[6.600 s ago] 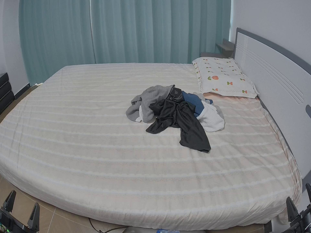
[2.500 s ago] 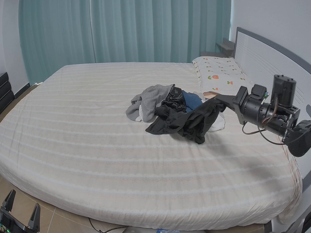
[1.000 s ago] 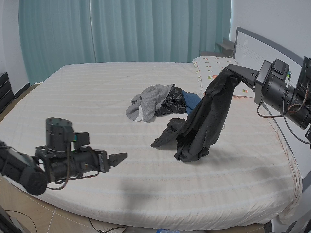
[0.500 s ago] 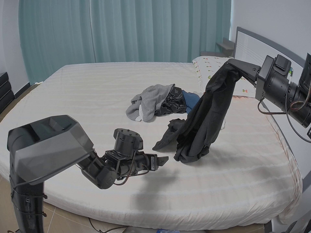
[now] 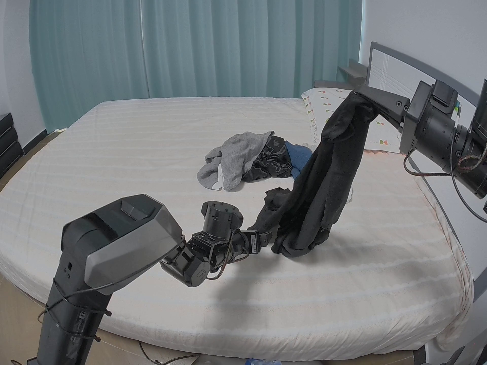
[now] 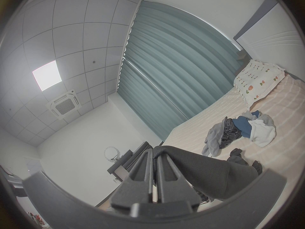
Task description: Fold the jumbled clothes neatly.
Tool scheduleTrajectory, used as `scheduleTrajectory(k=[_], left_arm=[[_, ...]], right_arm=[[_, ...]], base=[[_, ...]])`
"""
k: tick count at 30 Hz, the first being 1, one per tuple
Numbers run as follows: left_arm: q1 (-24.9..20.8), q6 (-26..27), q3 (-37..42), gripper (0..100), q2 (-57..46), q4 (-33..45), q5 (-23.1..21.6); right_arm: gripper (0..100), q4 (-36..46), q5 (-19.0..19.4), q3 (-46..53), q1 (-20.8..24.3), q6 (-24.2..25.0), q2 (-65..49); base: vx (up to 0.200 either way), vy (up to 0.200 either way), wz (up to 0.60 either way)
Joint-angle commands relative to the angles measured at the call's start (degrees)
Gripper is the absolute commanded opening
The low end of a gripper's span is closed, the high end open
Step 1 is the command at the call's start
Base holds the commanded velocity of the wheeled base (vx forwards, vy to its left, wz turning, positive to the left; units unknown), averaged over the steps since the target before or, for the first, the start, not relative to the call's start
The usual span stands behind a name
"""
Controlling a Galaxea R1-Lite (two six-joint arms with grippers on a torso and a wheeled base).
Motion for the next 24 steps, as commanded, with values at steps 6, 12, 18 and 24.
scheduleTrajectory(k=[6, 12, 18, 24], left_arm=[[-0.43, -5.31, -6.88, 0, 5.69, 0.78, 0.39], [0.45, -8.56, -6.36, 0, 1.82, 1.04, 5.58], [1.24, -15.33, 1.11, 0, -12.33, 8.52, 5.84], [1.33, -24.2, 8.5, 0, -30.09, 20.03, 6.63]], right_arm=[[0, -0.02, 0.14, 0.16, -0.43, 0.27, 1.16], [0, 0.07, 0.06, 1.04, -0.87, 0.18, 2.04], [0, 0.59, 0.06, 2.1, -3.68, -0.35, 5.12], [0, -0.11, -0.38, 3.59, -6.14, -1.4, 16.01]], base=[[0.0, 0.0, 0.0], [0.0, 0.0, 0.0], [0.0, 0.0, 0.0], [0.0, 0.0, 0.0]])
